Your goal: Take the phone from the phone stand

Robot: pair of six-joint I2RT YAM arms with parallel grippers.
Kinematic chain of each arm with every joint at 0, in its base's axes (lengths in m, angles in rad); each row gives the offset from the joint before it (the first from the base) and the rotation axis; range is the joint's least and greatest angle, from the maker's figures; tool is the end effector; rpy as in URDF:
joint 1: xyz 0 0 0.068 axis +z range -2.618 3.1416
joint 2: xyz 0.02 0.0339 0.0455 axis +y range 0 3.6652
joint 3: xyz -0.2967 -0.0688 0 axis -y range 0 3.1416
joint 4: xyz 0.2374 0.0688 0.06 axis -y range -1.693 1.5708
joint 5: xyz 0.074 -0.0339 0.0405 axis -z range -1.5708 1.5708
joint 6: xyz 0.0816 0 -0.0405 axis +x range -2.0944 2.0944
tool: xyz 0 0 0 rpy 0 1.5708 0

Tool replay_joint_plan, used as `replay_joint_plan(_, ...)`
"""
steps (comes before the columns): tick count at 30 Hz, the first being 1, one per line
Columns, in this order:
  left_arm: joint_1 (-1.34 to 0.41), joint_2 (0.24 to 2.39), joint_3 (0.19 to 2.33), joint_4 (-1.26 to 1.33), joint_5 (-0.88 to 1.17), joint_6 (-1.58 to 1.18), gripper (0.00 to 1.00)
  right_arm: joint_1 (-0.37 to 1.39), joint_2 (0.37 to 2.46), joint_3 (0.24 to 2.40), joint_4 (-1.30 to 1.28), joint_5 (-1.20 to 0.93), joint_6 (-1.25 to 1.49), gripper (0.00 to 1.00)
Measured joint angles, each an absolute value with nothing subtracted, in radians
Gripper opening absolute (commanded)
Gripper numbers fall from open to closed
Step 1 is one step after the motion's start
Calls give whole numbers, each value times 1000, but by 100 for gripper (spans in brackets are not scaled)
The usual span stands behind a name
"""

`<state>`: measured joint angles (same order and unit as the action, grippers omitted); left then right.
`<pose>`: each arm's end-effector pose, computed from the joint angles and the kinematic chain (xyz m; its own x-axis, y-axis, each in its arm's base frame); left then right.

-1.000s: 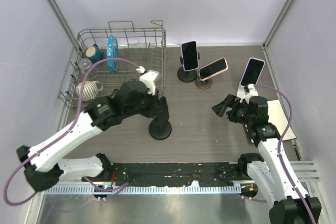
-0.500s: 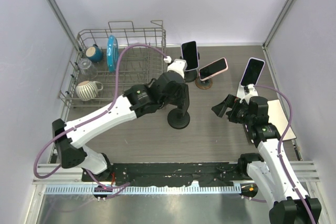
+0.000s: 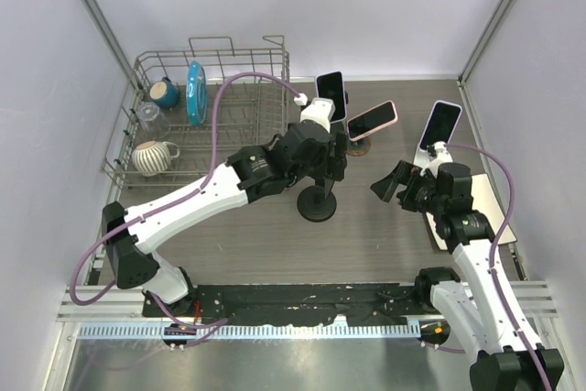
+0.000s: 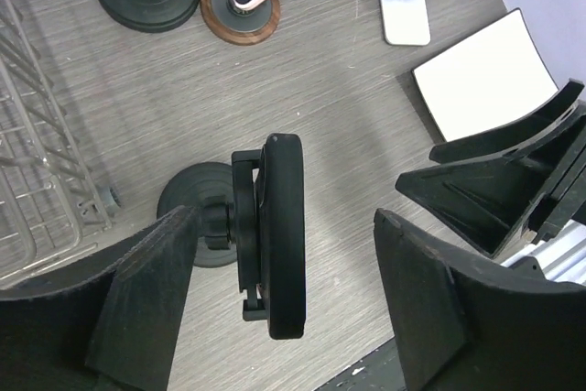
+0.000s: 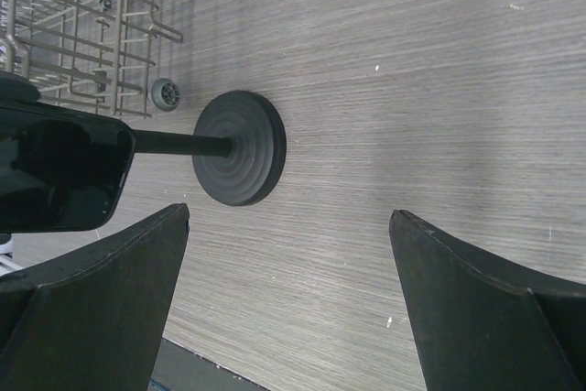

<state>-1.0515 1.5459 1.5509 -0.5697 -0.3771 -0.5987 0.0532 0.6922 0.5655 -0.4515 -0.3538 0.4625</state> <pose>0.2128 -0.3118 0.3911 -0.5873 -0.0284 -0.8089 0.3896 0.8661 -0.3133 0.1590 0.0368 0.2501 -0.6399 0.3851 -0.6650 -0.0604 0.8375 0.5431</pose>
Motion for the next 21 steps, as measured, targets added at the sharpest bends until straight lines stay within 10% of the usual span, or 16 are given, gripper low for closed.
replay_joint_plan(21, -572, 1196, 1364, -542, -122, -471, 100, 590, 958, 1008, -594, 85, 429, 97)
